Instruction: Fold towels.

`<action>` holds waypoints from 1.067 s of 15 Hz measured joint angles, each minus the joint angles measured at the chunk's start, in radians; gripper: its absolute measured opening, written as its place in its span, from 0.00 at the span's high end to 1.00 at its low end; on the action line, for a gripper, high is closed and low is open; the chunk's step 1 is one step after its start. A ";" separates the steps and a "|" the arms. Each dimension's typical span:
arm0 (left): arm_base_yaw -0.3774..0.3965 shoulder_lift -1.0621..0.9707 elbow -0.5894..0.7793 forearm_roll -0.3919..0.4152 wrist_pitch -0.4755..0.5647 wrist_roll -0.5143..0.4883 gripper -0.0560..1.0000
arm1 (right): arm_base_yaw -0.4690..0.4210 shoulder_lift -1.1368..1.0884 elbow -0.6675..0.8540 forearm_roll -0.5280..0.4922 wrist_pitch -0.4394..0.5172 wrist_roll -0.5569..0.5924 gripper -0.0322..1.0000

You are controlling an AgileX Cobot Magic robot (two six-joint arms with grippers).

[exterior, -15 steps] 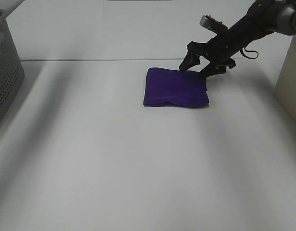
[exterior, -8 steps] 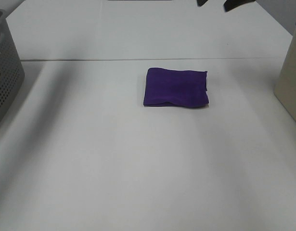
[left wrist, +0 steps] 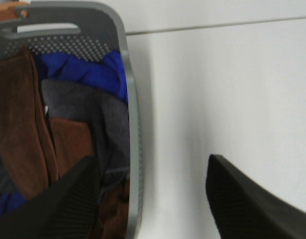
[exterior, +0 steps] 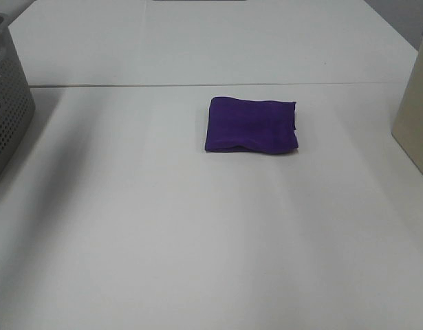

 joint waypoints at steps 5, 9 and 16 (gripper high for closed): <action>0.000 -0.515 0.530 0.030 0.003 -0.032 0.22 | 0.000 -0.632 0.551 -0.016 0.009 0.064 0.22; 0.000 -0.920 0.822 0.085 -0.062 -0.038 0.10 | 0.000 -1.019 0.810 -0.107 0.011 0.120 0.22; 0.000 -1.541 1.191 0.054 -0.069 -0.026 0.09 | 0.000 -1.559 1.115 -0.142 -0.003 0.047 0.22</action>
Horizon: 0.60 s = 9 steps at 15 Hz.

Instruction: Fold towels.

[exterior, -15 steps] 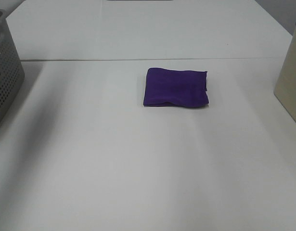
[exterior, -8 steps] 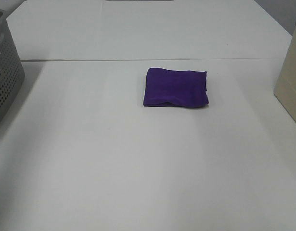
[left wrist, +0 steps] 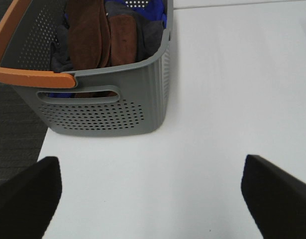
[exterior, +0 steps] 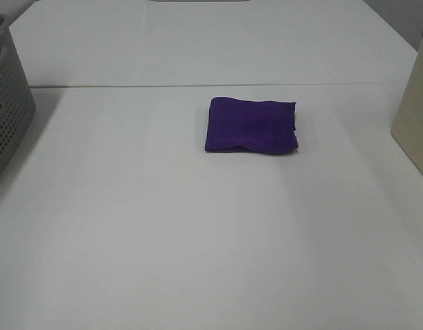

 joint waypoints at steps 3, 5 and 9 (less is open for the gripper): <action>0.000 -0.151 0.059 -0.083 0.000 0.000 0.09 | 0.000 -0.040 0.050 0.000 -0.001 -0.001 0.22; 0.000 -0.173 0.126 -0.127 0.007 0.000 0.09 | 0.001 -0.040 0.098 -0.002 -0.044 -0.011 0.22; 0.000 -0.174 0.193 -0.147 -0.070 0.008 0.09 | 0.001 -0.040 0.188 0.000 -0.136 -0.025 0.22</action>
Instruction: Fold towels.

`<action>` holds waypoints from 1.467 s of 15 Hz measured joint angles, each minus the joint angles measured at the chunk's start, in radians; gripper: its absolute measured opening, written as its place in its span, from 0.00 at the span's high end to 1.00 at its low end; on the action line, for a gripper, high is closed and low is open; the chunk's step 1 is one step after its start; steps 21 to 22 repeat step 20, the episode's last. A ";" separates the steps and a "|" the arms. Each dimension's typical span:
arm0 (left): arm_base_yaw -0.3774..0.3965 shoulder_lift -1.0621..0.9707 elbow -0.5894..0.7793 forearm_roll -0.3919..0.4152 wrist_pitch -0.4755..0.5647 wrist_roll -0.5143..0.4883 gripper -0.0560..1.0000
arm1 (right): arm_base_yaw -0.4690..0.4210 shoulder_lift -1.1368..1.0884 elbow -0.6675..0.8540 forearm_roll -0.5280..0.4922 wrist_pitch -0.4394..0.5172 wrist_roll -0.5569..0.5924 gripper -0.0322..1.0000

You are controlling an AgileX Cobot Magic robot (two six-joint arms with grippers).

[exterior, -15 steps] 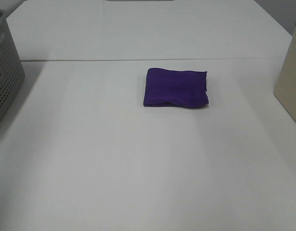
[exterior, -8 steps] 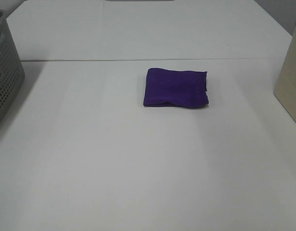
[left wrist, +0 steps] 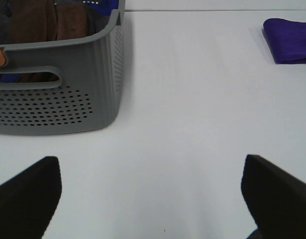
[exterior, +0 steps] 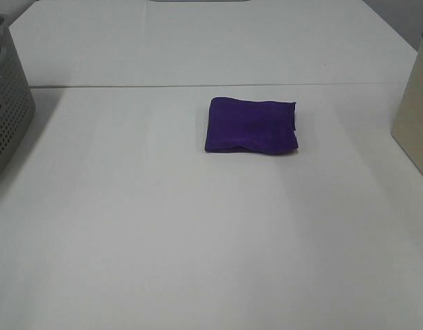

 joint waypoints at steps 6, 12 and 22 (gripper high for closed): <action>0.000 0.000 0.005 -0.032 -0.024 0.064 0.09 | 0.000 0.000 0.000 0.038 -0.009 -0.001 0.23; 0.000 0.000 0.005 -0.032 -0.025 0.098 0.09 | 0.000 0.000 0.000 0.038 -0.009 -0.001 0.23; 0.078 0.000 0.005 -0.040 -0.025 0.098 0.09 | 0.000 0.000 0.000 0.039 -0.009 -0.001 0.23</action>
